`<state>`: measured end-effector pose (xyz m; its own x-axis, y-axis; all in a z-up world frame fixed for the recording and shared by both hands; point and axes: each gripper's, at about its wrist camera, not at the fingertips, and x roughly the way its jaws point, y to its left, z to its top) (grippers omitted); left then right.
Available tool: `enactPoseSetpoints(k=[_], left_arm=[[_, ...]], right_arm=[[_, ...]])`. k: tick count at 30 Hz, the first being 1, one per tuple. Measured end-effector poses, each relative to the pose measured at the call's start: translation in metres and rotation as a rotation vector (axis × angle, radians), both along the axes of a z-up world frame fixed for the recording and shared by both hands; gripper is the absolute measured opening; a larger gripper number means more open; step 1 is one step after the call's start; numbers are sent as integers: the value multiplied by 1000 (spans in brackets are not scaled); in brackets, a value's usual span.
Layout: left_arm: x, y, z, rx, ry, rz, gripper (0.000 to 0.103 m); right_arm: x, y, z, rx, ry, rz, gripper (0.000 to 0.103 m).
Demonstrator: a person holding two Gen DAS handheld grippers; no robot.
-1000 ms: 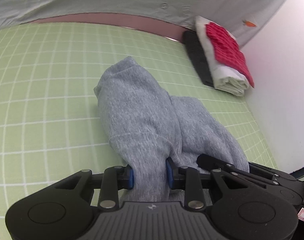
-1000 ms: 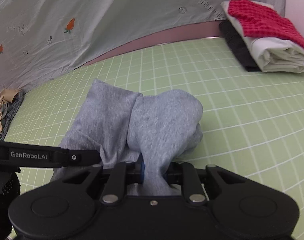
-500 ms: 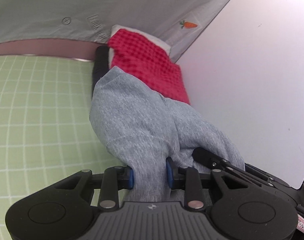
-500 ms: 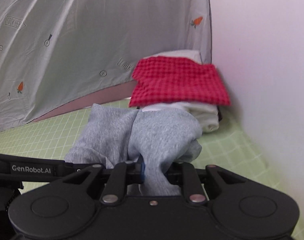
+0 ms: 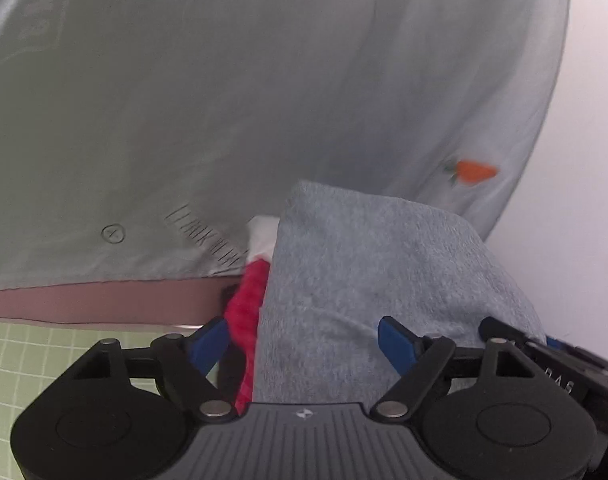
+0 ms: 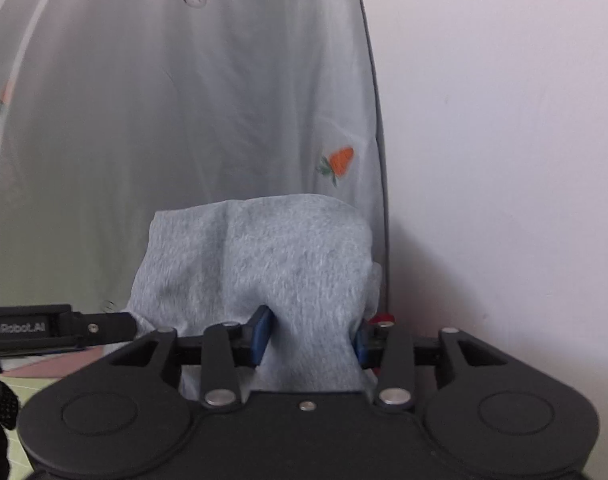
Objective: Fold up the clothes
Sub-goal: 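Lift the folded bundle with both grippers and carry it onto the folded clothes stack, then release the bundle on the stack and withdraw both grippers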
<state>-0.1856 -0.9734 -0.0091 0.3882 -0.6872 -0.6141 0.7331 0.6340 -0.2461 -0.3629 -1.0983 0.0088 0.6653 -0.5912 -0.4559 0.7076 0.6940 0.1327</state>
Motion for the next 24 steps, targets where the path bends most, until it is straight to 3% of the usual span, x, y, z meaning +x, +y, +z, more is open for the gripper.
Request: enactPoseSetpoints(k=[2,4,6,10,14,24], left_arm=[[12,-9,-27,93,22,16,82],[10,2,-45,91,83,19,84],[3,16,-54,85,98,29,91],[-17,41,-63,137,70,39,94],[-46,71,-57,176,17,-12,94],[-119,144,-22,140,-40,4,103]], right_arm=[[15,-17,-32,63,44,-22,44],[16,-18,-51,101,67,-23,47],[9,-7,-63,86,103,-21,63],[-12,18,-76,78,202,-26,76],[-43,46,-72,119,219,-31,82],[-108,129,-33,170,152,15,86]])
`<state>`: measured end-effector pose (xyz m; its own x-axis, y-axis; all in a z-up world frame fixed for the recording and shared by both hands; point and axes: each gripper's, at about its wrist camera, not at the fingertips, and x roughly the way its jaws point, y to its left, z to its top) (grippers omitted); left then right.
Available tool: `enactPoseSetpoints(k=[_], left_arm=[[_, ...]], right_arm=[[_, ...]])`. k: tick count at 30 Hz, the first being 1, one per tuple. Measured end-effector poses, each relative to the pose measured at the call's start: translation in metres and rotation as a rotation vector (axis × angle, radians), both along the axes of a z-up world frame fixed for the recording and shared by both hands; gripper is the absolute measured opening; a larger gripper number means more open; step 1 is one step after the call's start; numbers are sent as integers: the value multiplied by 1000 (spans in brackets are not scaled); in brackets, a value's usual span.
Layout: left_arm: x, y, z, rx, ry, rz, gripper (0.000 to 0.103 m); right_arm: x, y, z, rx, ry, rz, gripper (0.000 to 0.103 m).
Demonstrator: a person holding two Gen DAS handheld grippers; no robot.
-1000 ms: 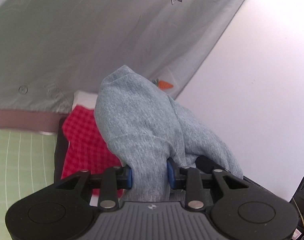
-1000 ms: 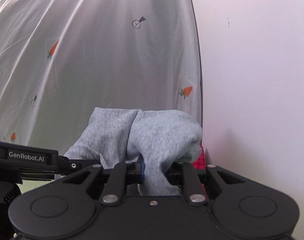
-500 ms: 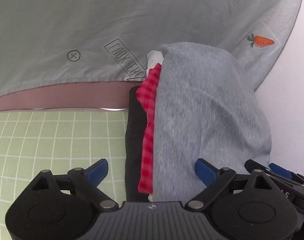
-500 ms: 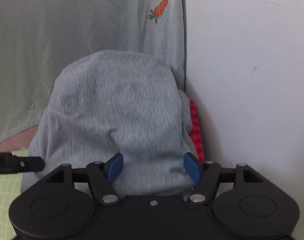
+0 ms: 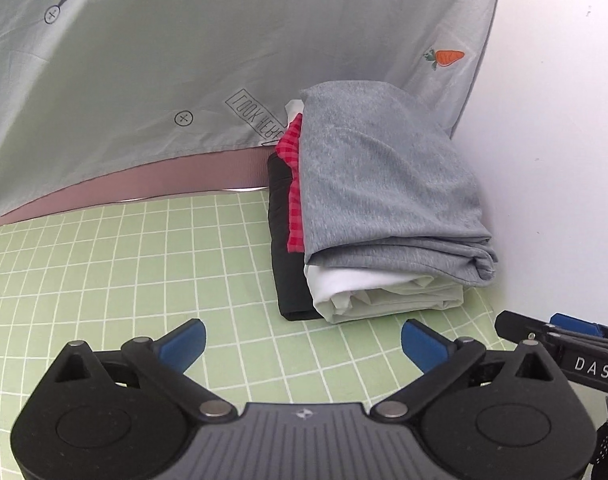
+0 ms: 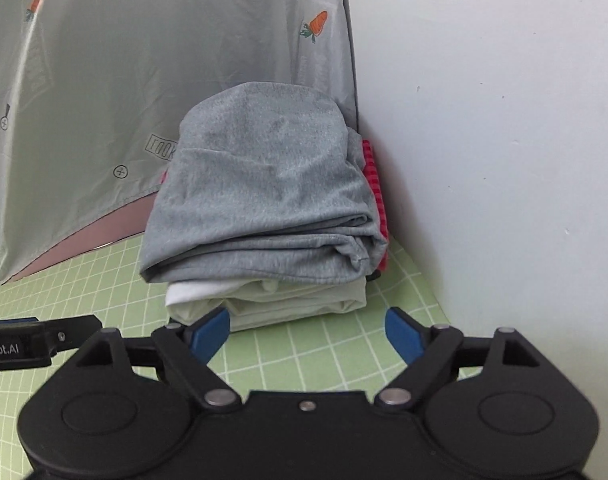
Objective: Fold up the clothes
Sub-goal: 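Release the bundle on the stack and withdraw both grippers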
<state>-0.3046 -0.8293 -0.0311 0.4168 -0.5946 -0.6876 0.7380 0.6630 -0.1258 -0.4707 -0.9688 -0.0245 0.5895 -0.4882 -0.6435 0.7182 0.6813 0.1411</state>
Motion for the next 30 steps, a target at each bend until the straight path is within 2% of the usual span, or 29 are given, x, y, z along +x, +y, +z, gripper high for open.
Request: enactPoseSetpoints(k=[5,10,22,30], left_arm=[[-28,25,11,-24,-25,-22,103],[-46,38,14,-32,-40,-48,103],[-61,50,21,-60,-117,-49,103],[-60,52,22,-67,-127,-42,103]], right_arm=[[-20,41,12,-43,-5,47,89],[-38,67,16,-86,24,42,92],[-56,78,27,-131,-6,18,97],[-52,82,30,-155,-5,38,98]])
